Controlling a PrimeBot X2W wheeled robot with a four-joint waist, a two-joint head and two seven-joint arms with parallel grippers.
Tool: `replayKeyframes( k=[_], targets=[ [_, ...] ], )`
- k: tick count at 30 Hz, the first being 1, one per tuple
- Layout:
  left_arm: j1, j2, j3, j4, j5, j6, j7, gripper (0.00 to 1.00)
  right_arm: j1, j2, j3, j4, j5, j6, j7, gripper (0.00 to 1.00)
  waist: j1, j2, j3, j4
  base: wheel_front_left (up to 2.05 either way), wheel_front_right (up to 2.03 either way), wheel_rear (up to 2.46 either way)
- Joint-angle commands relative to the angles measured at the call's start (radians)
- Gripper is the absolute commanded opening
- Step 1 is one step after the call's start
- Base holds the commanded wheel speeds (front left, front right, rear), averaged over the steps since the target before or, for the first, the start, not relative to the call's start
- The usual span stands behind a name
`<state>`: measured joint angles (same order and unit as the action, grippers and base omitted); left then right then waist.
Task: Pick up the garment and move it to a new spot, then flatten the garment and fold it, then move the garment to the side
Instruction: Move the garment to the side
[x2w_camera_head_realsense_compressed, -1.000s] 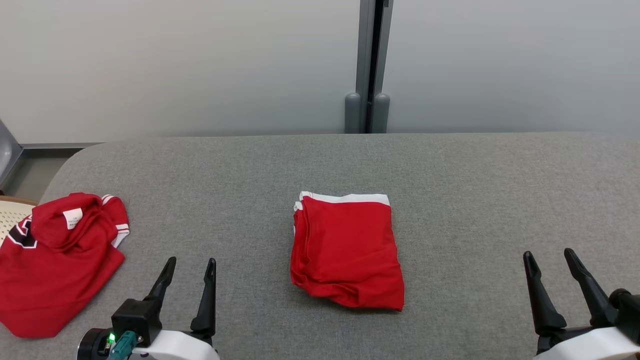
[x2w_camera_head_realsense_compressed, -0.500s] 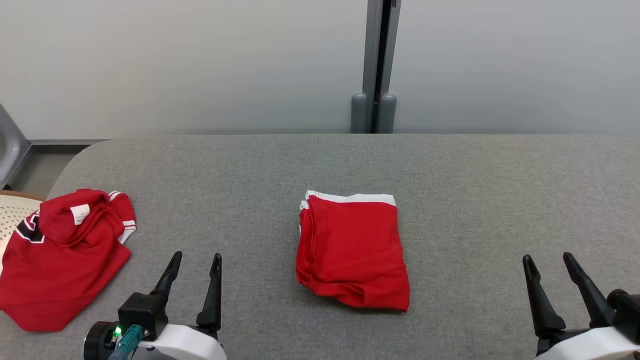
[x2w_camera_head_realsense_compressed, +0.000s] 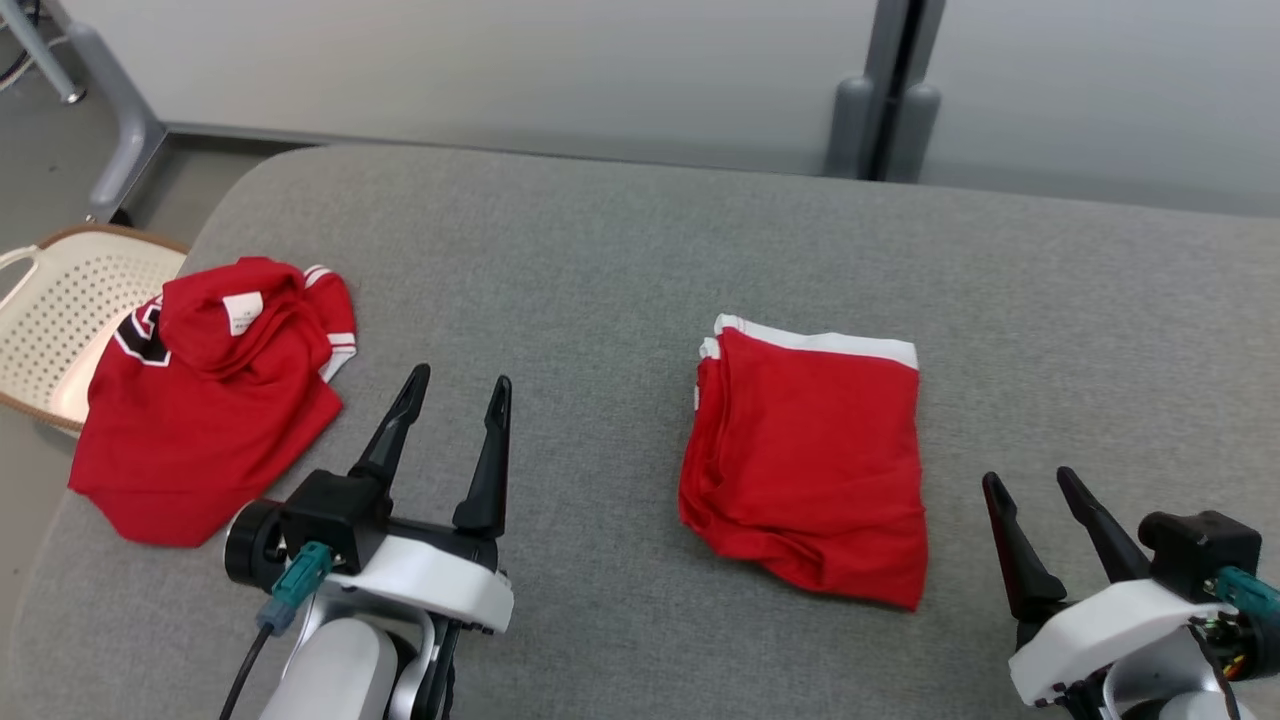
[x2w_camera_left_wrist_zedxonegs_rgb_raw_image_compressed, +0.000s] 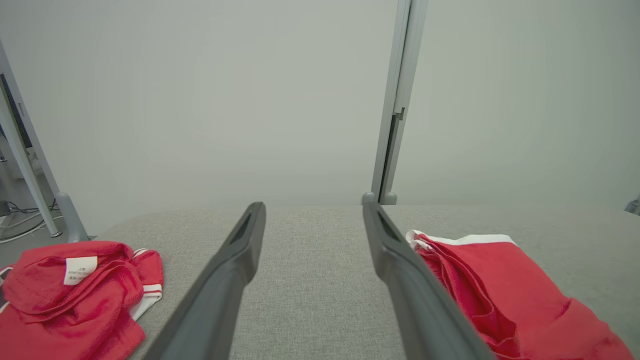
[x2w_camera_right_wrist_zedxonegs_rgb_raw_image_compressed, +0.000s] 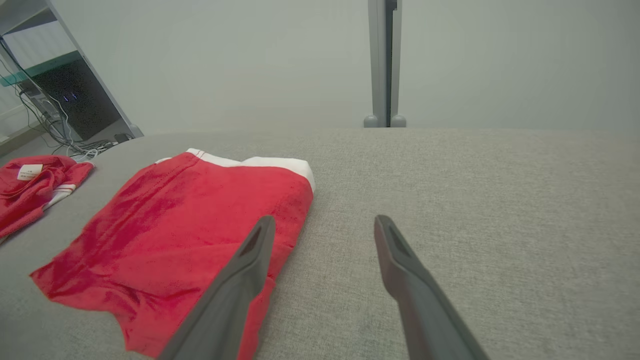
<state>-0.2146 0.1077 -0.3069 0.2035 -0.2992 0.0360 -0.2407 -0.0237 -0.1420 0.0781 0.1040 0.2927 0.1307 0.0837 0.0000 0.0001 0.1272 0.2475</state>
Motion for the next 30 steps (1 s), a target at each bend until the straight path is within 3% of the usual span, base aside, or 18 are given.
replayKeyframes(
  k=[1,10,11,12,13,21,30],
  targets=[
    [-0.030,-0.005,0.001,0.006,0.002,-0.006,-0.009,1.00,-0.029,0.000,0.010,0.034,0.012,0.000,0.002,1.00,0.0000,-0.0001,0.076,0.071,0.00,0.00,0.00],
    [-0.088,-0.023,0.042,0.016,-0.002,-0.005,-0.025,1.00,-0.119,0.029,0.083,0.224,0.071,0.000,0.028,1.00,0.0000,-0.0001,0.135,0.095,0.00,0.00,0.00],
    [-0.090,-0.024,0.048,0.009,0.001,-0.006,-0.025,1.00,-0.119,0.032,0.093,0.239,0.077,0.000,0.035,0.51,0.0000,-0.0001,0.137,0.095,0.00,0.00,0.00],
    [-0.088,-0.024,0.055,0.004,0.004,-0.006,-0.025,1.00,-0.117,0.035,0.100,0.249,0.085,0.000,0.039,0.34,0.0000,-0.0001,0.139,0.094,0.00,0.00,0.00],
    [-0.086,-0.026,0.060,-0.002,0.008,-0.007,-0.024,1.00,-0.117,0.035,0.105,0.256,0.091,0.000,0.039,0.00,0.0000,-0.0001,0.141,0.092,0.00,0.00,0.00],
    [-0.094,-0.030,0.066,-0.025,0.053,-0.028,-0.023,1.00,-0.144,0.005,0.152,0.222,0.109,0.000,0.010,0.00,0.0000,-0.0001,0.157,0.022,0.00,0.00,0.00],
    [-0.123,0.020,0.070,-0.068,0.110,-0.039,-0.023,1.00,-0.179,-0.069,0.206,0.171,0.108,-0.001,-0.024,0.00,0.0000,-0.0001,0.201,-0.216,0.00,0.00,0.00]
  ],
)
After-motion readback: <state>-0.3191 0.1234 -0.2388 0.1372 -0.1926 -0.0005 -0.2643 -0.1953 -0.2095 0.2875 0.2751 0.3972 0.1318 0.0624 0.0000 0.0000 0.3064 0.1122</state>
